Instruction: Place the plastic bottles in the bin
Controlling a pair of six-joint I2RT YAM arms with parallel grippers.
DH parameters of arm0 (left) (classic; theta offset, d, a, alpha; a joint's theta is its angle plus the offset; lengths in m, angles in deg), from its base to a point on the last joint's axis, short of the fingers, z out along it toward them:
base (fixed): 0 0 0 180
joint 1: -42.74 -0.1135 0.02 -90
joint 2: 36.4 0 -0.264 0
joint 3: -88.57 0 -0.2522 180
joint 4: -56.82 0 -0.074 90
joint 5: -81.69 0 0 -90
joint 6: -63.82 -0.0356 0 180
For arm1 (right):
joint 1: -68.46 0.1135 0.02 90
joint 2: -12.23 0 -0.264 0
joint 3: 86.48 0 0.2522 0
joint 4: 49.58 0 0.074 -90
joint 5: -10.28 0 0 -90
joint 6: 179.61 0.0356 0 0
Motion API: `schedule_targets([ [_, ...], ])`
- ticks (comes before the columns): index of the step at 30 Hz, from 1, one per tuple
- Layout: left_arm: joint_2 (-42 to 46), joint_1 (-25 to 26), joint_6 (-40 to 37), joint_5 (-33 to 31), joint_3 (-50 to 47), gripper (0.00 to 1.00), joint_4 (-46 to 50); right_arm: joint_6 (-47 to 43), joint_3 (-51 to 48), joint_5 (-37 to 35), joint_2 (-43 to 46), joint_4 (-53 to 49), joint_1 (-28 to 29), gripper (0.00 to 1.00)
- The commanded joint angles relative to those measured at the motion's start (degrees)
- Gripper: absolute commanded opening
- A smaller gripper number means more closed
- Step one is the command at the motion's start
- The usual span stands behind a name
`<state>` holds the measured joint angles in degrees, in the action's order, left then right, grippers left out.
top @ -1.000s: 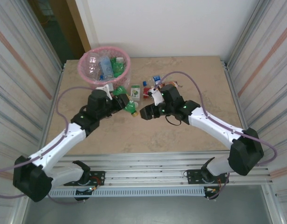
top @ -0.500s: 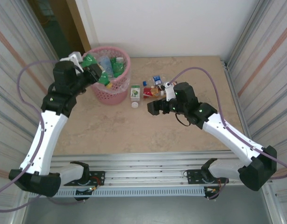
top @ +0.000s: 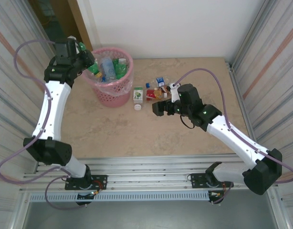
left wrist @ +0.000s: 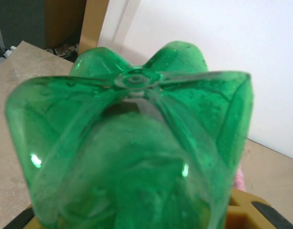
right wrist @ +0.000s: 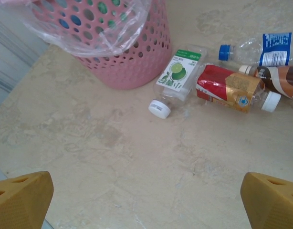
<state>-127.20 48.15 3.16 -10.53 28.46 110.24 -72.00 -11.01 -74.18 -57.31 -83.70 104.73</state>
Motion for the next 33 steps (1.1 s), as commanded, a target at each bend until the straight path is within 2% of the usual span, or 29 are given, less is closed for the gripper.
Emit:
schedule_targets([
  [1,-2.15,-0.19,1.29,-0.56,3.11,0.32,3.29,1.68,0.34,-0.79,-1.02,-0.66,-0.52,0.99],
  [10,-7.55,-0.95,4.02,0.56,5.04,0.38,5.87,2.06,0.45,0.41,-3.35,0.45,-0.77,0.99],
  [16,-9.27,-1.45,5.60,3.01,4.18,0.55,5.86,2.22,0.89,1.40,-4.50,0.83,-0.98,1.00],
  [21,-8.40,-1.45,6.17,1.26,3.53,0.67,6.06,2.35,1.04,1.97,-4.97,1.17,-1.06,1.00],
  [24,-7.55,-1.45,5.86,-1.67,3.65,0.66,6.95,2.43,0.96,2.36,-5.10,1.44,-1.04,1.00],
  [28,-6.64,-1.45,4.92,-5.43,4.09,0.57,7.91,2.52,0.90,2.59,-5.26,1.62,-1.09,1.00],
  [33,-7.07,-1.43,3.33,-4.84,3.74,0.46,5.83,2.61,1.52,2.40,-5.54,1.63,-1.05,1.00],
])
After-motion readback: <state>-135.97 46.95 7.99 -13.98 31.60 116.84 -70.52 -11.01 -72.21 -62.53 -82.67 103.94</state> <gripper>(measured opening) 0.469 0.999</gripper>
